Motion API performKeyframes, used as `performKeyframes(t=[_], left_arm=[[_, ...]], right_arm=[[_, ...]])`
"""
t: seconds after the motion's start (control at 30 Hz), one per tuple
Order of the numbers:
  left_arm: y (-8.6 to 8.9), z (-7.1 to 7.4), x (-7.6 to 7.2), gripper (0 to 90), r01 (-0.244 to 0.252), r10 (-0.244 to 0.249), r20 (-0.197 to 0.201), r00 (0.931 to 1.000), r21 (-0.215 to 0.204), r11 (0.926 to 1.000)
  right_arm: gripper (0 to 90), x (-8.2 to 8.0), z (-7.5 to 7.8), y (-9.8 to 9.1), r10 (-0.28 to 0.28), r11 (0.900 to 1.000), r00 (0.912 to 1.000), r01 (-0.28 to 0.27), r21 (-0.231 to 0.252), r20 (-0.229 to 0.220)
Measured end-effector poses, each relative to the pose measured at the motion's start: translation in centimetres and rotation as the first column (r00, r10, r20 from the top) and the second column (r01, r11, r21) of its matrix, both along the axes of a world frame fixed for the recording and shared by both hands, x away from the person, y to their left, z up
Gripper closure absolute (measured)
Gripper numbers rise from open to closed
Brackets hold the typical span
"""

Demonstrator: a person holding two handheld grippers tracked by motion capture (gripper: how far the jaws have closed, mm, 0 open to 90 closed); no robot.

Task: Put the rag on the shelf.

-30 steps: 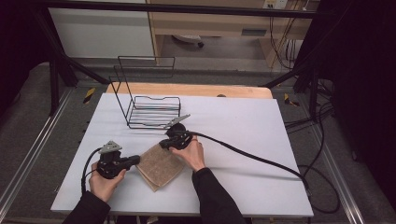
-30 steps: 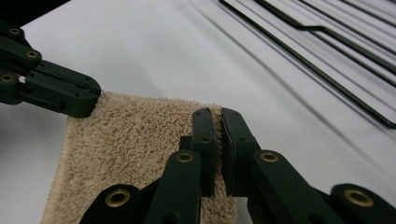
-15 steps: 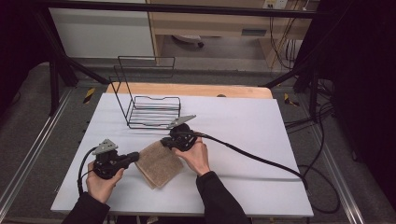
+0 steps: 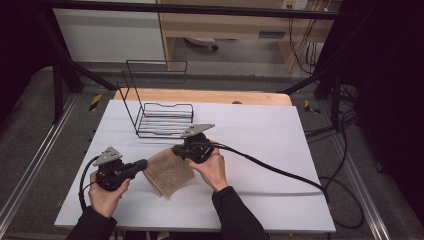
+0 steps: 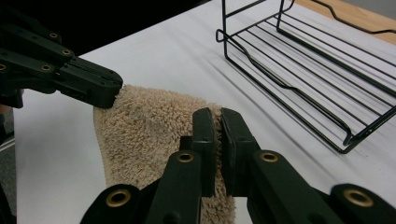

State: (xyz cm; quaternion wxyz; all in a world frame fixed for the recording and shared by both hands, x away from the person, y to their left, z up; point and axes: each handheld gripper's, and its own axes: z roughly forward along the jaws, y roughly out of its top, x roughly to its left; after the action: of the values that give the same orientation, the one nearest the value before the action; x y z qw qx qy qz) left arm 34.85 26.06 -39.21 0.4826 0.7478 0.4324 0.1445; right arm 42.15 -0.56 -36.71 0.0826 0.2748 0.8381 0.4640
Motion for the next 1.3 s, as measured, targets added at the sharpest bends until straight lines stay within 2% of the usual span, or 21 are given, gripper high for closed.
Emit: performKeyframes(t=[0.6, 0.93, 1.3], left_arm=[[-0.4, 3.0, 0.6, 86.0, -0.001, 0.001, 0.089, 0.9960, 0.002, 1.0000], [-0.4, 4.4, 0.9, 86.0, -0.014, 0.016, 0.139, 0.9901, -0.019, 0.9997], [-0.3, 5.6, 1.2, 86.1, -0.013, 0.018, 0.174, 0.9845, -0.031, 0.9994]], right_arm=[[85.5, -1.0, 2.4, -1.1, -0.044, 0.9957, 0.9951, 0.036, 0.085, 0.088], [85.6, -1.3, 3.3, -1.5, -0.074, 0.9885, 0.9893, 0.056, 0.140, 0.126], [85.6, -1.5, 4.1, -1.8, -0.103, 0.9769, 0.9822, 0.070, 0.202, 0.157]])
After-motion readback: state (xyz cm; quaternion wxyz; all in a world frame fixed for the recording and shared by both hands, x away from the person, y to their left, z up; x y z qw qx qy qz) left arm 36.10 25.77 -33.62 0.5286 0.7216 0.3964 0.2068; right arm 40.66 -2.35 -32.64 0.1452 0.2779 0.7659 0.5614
